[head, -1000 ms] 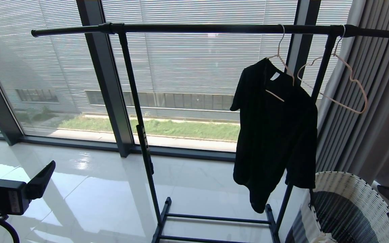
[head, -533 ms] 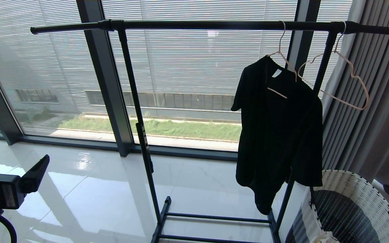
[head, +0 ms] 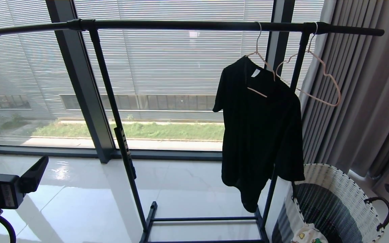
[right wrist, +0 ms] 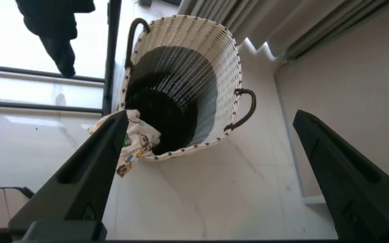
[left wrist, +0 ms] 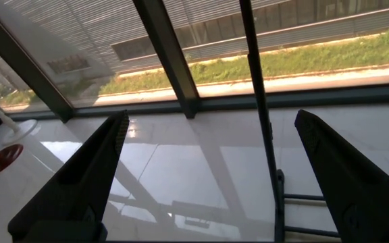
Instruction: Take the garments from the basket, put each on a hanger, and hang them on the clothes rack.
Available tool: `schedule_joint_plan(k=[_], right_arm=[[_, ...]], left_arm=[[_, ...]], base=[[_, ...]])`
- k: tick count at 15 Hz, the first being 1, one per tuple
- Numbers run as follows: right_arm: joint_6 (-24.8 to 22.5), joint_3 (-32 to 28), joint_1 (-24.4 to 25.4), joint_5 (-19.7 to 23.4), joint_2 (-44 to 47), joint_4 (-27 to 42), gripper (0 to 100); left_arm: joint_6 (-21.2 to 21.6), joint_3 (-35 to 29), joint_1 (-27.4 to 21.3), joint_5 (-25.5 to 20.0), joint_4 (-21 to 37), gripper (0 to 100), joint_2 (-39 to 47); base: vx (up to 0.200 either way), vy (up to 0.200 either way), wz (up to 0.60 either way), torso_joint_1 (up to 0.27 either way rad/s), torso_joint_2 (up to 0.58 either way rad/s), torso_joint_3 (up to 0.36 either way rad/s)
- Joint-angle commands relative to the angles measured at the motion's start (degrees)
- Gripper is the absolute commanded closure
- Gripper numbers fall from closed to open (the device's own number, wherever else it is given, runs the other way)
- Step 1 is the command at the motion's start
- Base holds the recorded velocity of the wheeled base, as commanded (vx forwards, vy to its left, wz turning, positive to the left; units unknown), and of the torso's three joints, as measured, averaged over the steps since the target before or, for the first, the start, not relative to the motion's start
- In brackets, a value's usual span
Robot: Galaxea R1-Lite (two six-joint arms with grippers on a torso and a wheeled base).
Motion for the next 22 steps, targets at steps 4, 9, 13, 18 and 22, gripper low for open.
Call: schedule_joint_plan(k=[4, 9, 13, 18, 22], right_arm=[[-0.3, 5.6, 0.0, 0.1, 0.1, -6.3, 0], [-0.6, 8.9, 0.0, 2.0, 0.3, -8.1, 0], [-2.2, 10.8, -0.1, 4.8, 0.4, -8.1, 0], [-4.4, 15.3, -3.8, 10.9, 6.1, -9.9, 0], [-8.1, 22.0, -3.9, 15.5, 17.5, -21.7, 0]], left_arm=[[0.1, 0.1, 0.0, 0.0, 0.0, 0, 0.1], [0.1, 0.2, 0.0, -0.1, 0.0, 0, 0.1], [0.2, 1.2, -0.1, -0.3, 0.0, 0, 0.1], [0.1, 1.0, -0.2, -2.5, 0.0, 0, 0.0], [-0.1, 0.8, -0.2, -3.4, 0.0, 0, 0.3]], base=[[-0.15, 0.0, 0.0, 0.005, 0.0, 0.001], [-0.16, 0.0, 0.0, 0.003, 0.0, 0.005], [0.0, 0.0, 0.0, 0.0, 0.0, 0.0], [0.08, 0.0, 0.0, 0.002, 0.0, 0.001], [0.2, 0.0, 0.0, 0.005, 0.0, 0.002]])
